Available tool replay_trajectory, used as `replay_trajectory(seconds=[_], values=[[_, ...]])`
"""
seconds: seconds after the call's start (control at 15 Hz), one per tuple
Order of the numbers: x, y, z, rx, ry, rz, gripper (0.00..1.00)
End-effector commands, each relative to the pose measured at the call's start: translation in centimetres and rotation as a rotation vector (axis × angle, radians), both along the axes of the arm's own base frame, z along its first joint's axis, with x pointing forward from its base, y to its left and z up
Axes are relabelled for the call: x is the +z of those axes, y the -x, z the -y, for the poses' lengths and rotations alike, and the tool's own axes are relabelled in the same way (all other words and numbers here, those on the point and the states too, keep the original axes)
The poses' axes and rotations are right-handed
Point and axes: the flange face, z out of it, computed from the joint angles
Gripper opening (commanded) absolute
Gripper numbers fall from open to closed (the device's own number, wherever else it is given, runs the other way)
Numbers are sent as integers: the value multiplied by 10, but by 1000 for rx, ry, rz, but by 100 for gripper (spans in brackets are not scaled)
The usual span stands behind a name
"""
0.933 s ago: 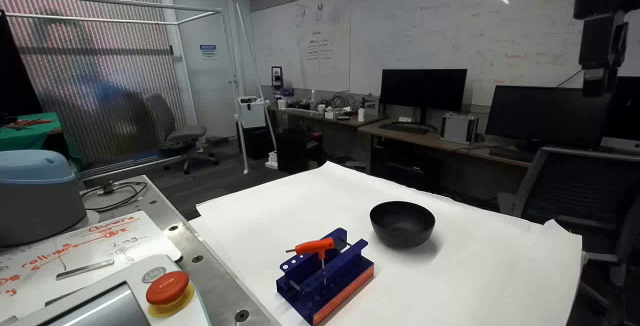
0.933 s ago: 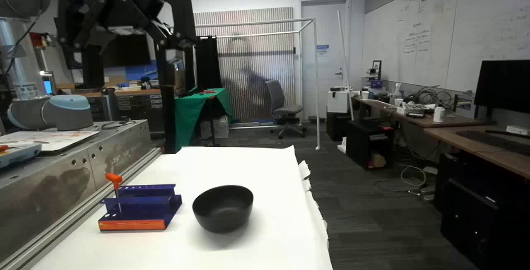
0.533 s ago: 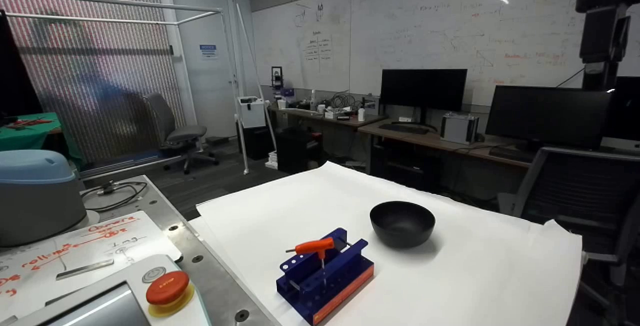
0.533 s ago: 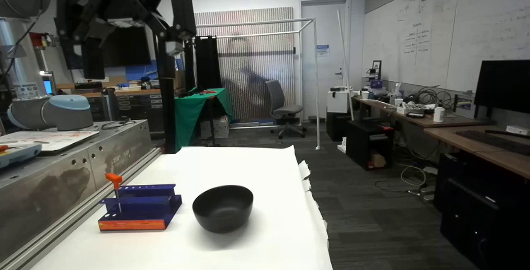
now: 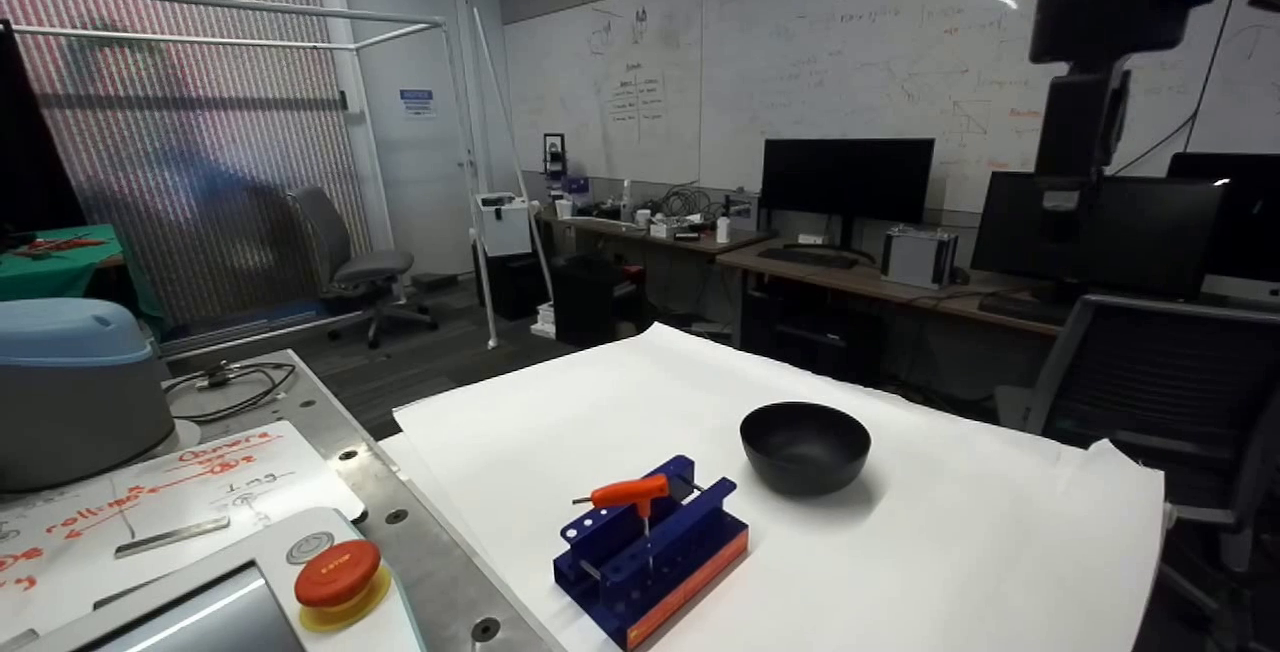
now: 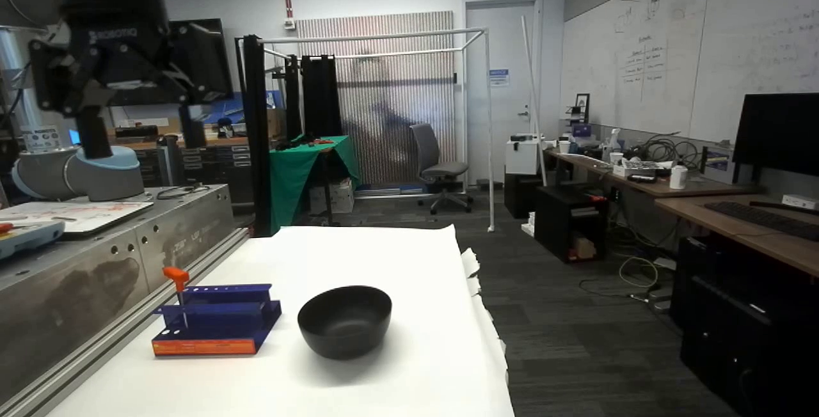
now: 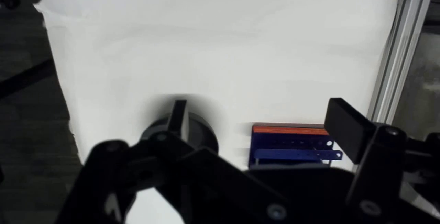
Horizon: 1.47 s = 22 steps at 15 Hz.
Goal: Put the orange object in the black bowl
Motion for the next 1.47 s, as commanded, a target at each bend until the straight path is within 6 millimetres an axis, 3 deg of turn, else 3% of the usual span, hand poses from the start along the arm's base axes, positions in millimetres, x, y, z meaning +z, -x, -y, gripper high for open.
replay_trajectory(seconds=[0.0,0.2,0.33,0.8,1.4], values=[[-23,-28,-74,166,15,32,100],[-55,-51,-127,291,10,108,100],[-73,-69,-146,332,20,161,100],[-128,-135,-168,378,32,191,100],[-179,-175,-212,488,76,147,100]])
